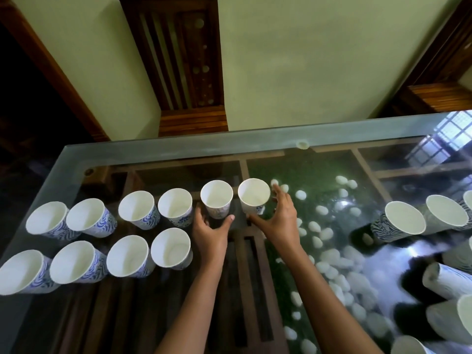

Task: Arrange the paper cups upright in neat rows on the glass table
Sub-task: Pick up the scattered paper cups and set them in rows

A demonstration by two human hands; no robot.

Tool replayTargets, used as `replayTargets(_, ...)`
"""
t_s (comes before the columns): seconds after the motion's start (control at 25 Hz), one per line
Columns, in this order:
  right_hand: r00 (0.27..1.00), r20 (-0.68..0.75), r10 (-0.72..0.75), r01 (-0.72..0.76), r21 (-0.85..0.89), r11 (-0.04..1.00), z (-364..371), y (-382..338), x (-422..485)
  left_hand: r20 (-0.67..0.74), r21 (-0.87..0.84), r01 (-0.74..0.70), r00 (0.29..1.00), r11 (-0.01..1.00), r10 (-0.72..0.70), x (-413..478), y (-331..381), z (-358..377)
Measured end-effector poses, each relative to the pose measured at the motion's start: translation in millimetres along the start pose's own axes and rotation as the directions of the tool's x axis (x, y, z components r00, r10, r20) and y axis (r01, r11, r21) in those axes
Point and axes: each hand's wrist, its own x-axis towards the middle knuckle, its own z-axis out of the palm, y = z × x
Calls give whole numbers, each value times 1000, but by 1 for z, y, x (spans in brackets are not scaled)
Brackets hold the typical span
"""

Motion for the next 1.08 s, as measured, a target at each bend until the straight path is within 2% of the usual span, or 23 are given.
replayTargets(0.16, 997, 69, 39, -37, -28, 999, -39, 7, -39, 28, 45, 70, 997, 997, -71, -57, -1, -10)
replayTargets(0.36, 992, 97, 82, -77, -55, 995, -104, 26, -111, 312, 7, 27, 950, 1000, -28, -144, -8, -19)
replayTargets(0.52, 994, 85, 72, -64, -95, 993, -159, 51, -167, 585, 62, -100, 810, 993, 45, -199, -19, -32)
replayTargets(0.68, 997, 54, 53, -39, -230, 972, -194, 77, -203, 741, 112, -279, 663, 954, 107, -235, -27, -49)
replayTargets(0.76, 995, 85, 55, -27, -303, 953, -203, 87, -214, 783, 127, -335, 612, 934, 113, -249, -30, -58)
replayTargets(0.88, 990, 128, 63, -11, -373, 928, -211, 99, -219, 805, 113, -365, 579, 924, 131, -259, -33, -71)
replayTargets(1.0, 976, 193, 102, -9, -431, 902, -214, 106, -215, 845, 119, -499, 504, 858, 176, -262, -31, -82)
replayTargets(1.08, 961, 240, 138, -6, -479, 878, -213, 109, -213, 858, 133, -547, 482, 827, 180, -263, -30, -85)
